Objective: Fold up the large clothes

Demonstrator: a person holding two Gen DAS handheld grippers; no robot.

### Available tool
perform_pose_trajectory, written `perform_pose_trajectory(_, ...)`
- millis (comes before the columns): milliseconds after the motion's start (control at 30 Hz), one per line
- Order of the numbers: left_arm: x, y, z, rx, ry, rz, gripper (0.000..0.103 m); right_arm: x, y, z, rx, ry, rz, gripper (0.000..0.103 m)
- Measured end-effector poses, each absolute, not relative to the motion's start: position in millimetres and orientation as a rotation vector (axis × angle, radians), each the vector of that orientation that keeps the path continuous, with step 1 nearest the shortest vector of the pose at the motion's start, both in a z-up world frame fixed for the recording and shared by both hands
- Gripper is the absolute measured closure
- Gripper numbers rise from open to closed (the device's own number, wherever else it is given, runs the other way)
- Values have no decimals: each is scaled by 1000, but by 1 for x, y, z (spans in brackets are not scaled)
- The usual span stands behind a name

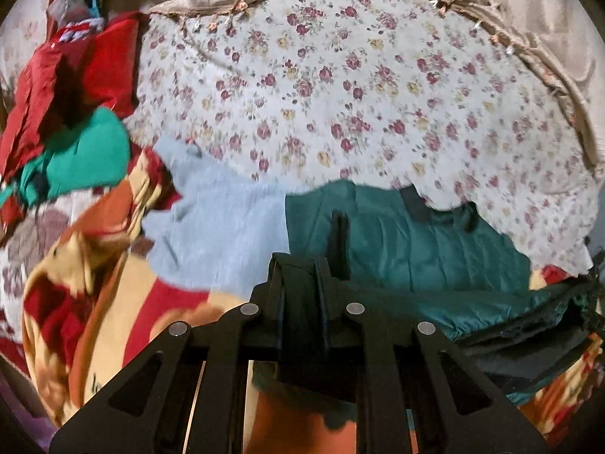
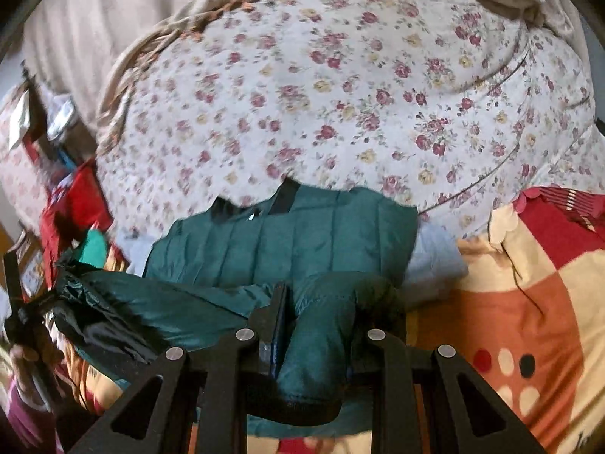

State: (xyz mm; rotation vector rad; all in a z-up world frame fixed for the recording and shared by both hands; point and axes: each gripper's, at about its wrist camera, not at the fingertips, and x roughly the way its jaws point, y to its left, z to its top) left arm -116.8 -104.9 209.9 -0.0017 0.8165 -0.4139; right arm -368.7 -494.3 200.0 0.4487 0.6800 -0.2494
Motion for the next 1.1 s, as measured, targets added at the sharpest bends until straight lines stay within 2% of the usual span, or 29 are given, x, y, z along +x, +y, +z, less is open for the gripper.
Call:
perform_pose_trajectory(167,-68,-137,196,25,831,-340,90,-328,-526,195,474,698,-293,81)
perform_pose_trajectory(533,-4,-196,134,99,892,-238,90,-255,-571,129,625,752,-347,79)
perform_pose_trajectory(767,2,-203,117,111,892,-231,90,-256,-573,123,656,732,-325,66)
perform_pose_trajectory(833,1,-203,116,100,887,-231,90,-262,-574,133,678,702,-306,53)
perform_pose_trajectory(867,1,-203,115,98,887,-232,90,-268,-573,140,683,680,-299,40)
perform_pose_trajectory(900,0,-204,115,99,886,-231,90,-275,-569,149,679,653,-290,33)
perform_pose_trajectory(1100,1,-204,115,92,893,-230,89,-314,-508,205,492,517,-199,32)
